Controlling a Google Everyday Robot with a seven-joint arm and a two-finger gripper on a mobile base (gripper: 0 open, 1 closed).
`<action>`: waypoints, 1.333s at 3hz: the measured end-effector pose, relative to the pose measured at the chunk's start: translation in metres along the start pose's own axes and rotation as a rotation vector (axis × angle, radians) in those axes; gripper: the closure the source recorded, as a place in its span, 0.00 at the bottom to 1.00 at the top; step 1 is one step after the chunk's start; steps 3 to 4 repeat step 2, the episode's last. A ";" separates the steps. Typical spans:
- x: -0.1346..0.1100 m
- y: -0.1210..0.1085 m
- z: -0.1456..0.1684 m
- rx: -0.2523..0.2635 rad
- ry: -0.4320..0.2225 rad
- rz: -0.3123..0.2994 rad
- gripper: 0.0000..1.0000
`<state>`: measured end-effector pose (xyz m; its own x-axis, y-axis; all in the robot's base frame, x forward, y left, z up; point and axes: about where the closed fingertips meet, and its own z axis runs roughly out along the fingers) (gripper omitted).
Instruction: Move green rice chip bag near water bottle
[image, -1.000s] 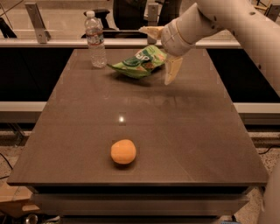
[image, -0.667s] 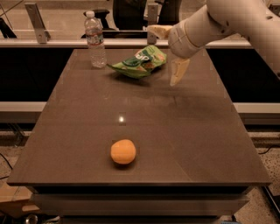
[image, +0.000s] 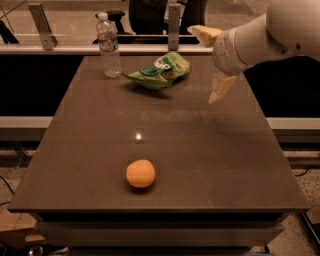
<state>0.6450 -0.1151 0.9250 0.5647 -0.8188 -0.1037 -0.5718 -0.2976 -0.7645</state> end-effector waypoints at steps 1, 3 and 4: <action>0.009 0.013 -0.021 0.073 0.082 0.038 0.00; 0.009 0.013 -0.021 0.073 0.082 0.038 0.00; 0.009 0.013 -0.021 0.073 0.082 0.038 0.00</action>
Offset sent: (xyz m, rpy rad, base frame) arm -0.0142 -0.0190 0.0023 0.0131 -0.0497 -0.0786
